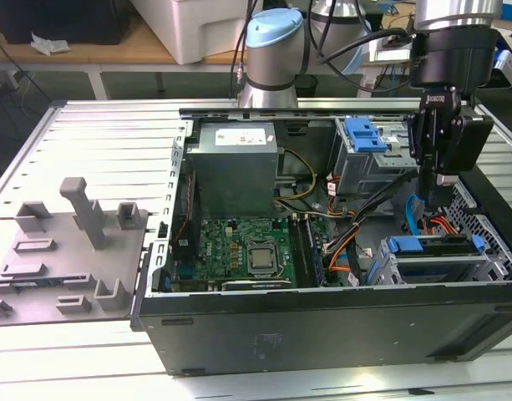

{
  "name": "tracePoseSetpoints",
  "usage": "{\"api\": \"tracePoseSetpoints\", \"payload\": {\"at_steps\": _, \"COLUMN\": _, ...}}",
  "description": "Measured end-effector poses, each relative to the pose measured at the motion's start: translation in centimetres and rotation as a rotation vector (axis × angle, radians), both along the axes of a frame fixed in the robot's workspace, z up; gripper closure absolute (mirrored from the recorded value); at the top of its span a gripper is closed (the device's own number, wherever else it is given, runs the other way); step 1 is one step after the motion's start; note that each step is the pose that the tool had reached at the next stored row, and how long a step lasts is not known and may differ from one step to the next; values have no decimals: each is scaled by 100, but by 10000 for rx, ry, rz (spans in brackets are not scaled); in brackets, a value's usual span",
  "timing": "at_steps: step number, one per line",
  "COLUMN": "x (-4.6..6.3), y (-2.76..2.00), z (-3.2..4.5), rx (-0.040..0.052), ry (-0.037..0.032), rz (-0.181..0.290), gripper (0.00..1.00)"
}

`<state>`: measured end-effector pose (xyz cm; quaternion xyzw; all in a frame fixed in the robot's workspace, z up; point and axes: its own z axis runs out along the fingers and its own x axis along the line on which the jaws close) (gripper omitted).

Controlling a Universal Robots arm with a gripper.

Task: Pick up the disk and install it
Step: 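Insert the second disk wire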

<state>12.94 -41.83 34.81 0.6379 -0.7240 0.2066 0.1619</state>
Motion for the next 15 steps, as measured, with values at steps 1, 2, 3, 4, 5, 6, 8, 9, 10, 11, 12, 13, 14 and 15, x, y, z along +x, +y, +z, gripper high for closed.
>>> {"api": "tracePoseSetpoints", "payload": {"at_steps": 1, "x": 0, "y": 0, "z": 0, "rx": 5, "ry": -9, "rz": -10, "gripper": 60}}
{"api": "tracePoseSetpoints", "payload": {"at_steps": 2, "x": 0, "y": -1, "z": 0, "rx": 4, "ry": -10, "rz": -27, "gripper": 60}}
{"api": "tracePoseSetpoints", "payload": {"at_steps": 3, "x": 1, "y": -3, "z": 0, "rx": 4, "ry": -9, "rz": -50, "gripper": 60}}
{"api": "tracePoseSetpoints", "payload": {"at_steps": 4, "x": 3, "y": -7, "z": 0, "rx": 4, "ry": -1, "rz": -81, "gripper": 60}}
{"api": "tracePoseSetpoints", "payload": {"at_steps": 5, "x": 5, "y": -8, "z": 0, "rx": 4, "ry": 6, "rz": -91, "gripper": 60}}
{"api": "tracePoseSetpoints", "payload": {"at_steps": 6, "x": 7, "y": -9, "z": 0, "rx": 4, "ry": 16, "rz": -93, "gripper": 60}}
{"api": "tracePoseSetpoints", "payload": {"at_steps": 8, "x": 11, "y": -12, "z": -1, "rx": 4, "ry": 61, "rz": -94, "gripper": 60}}
{"api": "tracePoseSetpoints", "payload": {"at_steps": 9, "x": 12, "y": -12, "z": -2, "rx": 4, "ry": 85, "rz": -94, "gripper": 60}}
{"api": "tracePoseSetpoints", "payload": {"at_steps": 10, "x": 14, "y": -12, "z": -3, "rx": 5, "ry": 113, "rz": -94, "gripper": 60}}
{"api": "tracePoseSetpoints", "payload": {"at_steps": 11, "x": 15, "y": -12, "z": -4, "rx": 4, "ry": 141, "rz": -95, "gripper": 60}}
{"api": "tracePoseSetpoints", "payload": {"at_steps": 12, "x": 18, "y": -12, "z": -5, "rx": 3, "ry": 186, "rz": -94, "gripper": 60}}
{"api": "tracePoseSetpoints", "payload": {"at_steps": 13, "x": 20, "y": -12, "z": -6, "rx": 2, "ry": 214, "rz": -95, "gripper": 60}}
{"api": "tracePoseSetpoints", "payload": {"at_steps": 14, "x": 21, "y": -12, "z": -7, "rx": 3, "ry": 234, "rz": -95, "gripper": 60}}
{"api": "tracePoseSetpoints", "payload": {"at_steps": 15, "x": 22, "y": -12, "z": -8, "rx": 2, "ry": 246, "rz": -96, "gripper": 60}}
